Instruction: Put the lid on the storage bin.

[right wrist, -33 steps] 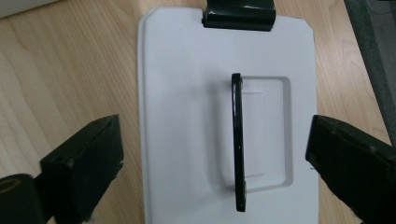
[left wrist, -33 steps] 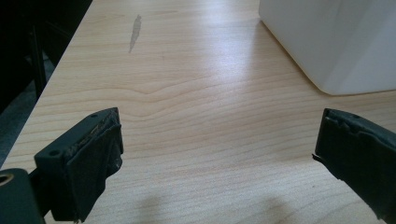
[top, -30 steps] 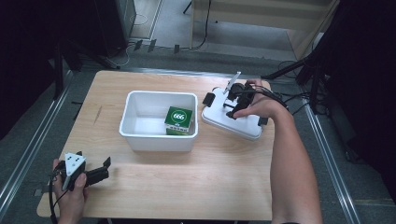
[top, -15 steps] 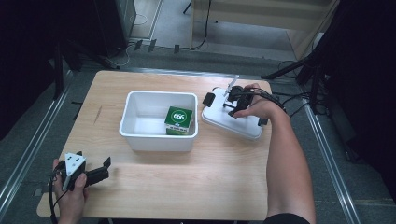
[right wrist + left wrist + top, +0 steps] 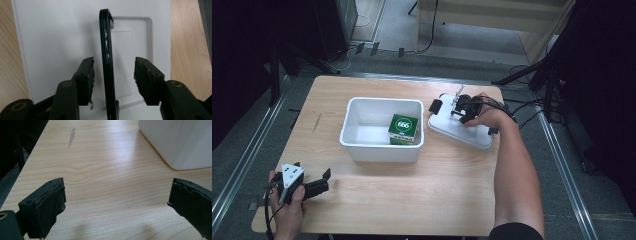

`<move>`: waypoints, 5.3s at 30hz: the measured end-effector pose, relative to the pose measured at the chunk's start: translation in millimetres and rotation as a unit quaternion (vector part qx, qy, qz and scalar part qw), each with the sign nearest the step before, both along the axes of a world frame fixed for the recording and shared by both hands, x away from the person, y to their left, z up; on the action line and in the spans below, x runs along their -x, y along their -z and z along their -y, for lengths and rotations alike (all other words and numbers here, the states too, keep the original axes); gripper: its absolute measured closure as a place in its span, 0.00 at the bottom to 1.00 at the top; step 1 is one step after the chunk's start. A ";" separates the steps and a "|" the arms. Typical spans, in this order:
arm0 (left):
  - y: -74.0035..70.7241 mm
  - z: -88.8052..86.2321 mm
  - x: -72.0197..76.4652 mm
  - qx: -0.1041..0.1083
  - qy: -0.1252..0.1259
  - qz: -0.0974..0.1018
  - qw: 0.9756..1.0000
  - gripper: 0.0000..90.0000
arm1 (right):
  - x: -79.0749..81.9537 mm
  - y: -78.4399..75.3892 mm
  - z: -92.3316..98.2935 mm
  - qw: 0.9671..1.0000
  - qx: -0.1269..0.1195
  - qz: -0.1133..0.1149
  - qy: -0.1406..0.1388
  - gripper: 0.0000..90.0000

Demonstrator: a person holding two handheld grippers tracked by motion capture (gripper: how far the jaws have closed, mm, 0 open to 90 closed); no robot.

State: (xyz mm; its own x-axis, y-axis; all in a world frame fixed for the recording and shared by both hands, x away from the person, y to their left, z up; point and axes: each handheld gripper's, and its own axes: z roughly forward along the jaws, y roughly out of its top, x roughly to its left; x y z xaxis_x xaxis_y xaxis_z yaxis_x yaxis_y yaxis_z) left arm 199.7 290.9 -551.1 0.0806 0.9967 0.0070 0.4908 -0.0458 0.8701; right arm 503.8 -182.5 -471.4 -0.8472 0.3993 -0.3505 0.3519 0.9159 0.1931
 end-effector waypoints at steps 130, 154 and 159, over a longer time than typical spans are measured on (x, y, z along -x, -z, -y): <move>-0.5 -1.7 -1.0 0.007 0.000 0.000 1.000 0.02 | 100.0 -153.8 -177.4 0.976 -0.052 0.020 -0.211 0.95; -0.8 -2.5 -1.1 0.010 0.000 0.001 1.000 0.02 | 100.5 -136.9 -203.7 0.973 -0.040 0.004 -0.228 0.95; -0.8 -2.3 -1.0 0.010 0.000 0.001 1.000 0.02 | 101.7 -131.9 -208.2 0.974 -0.037 -0.003 -0.225 0.95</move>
State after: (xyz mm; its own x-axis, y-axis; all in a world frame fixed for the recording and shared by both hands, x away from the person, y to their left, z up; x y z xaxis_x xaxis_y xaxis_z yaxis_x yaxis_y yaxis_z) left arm 200.6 293.1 -550.4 0.0803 0.9967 -0.0119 0.4893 -0.0290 0.8716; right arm 402.1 25.7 -339.5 -0.9440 0.0117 -0.3297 -0.0801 0.9614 0.2634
